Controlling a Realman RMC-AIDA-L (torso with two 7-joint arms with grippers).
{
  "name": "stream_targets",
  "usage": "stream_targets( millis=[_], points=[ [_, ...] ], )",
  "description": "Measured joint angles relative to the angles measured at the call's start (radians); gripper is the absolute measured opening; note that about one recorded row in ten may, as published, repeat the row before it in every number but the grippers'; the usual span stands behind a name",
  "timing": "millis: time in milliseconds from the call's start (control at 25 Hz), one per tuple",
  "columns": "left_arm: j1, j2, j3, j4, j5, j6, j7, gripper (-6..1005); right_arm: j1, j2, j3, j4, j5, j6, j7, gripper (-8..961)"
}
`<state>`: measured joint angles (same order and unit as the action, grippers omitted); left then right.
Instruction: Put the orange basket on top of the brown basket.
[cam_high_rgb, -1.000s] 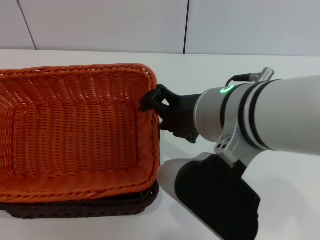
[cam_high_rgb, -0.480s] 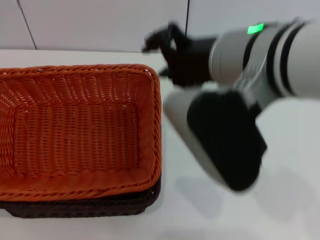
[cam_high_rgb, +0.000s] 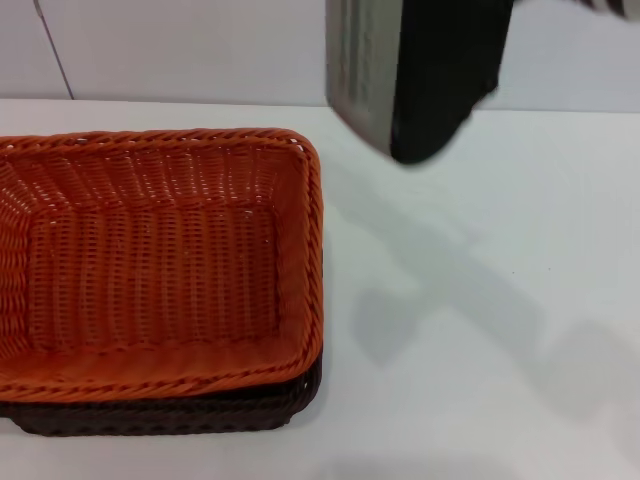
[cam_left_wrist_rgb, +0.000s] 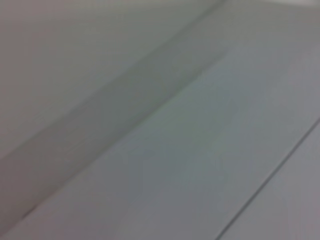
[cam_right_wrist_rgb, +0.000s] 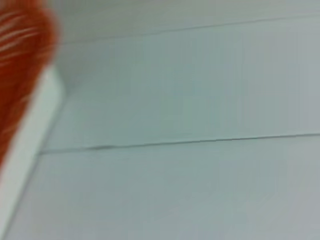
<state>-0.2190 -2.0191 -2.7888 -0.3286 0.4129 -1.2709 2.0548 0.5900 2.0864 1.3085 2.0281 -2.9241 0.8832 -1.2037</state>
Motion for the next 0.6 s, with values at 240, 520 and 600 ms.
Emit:
stream_targets(
  millis=[240,520,600],
  points=[
    [0.063,0.029,0.087,-0.007,0.036,0.011,-0.011,616,-0.193,0.0,-0.07,-0.003,0.002,-0.367,0.229,486],
    [0.098,0.053,0.11,-0.012,0.098,0.019,-0.01,616,-0.433,0.001,-0.141,-0.086,0.004,-0.795,0.416,486],
    [0.102,0.057,0.11,-0.016,0.112,0.019,-0.011,616,-0.497,0.003,-0.16,-0.131,0.006,-0.905,0.453,486]
  ],
)
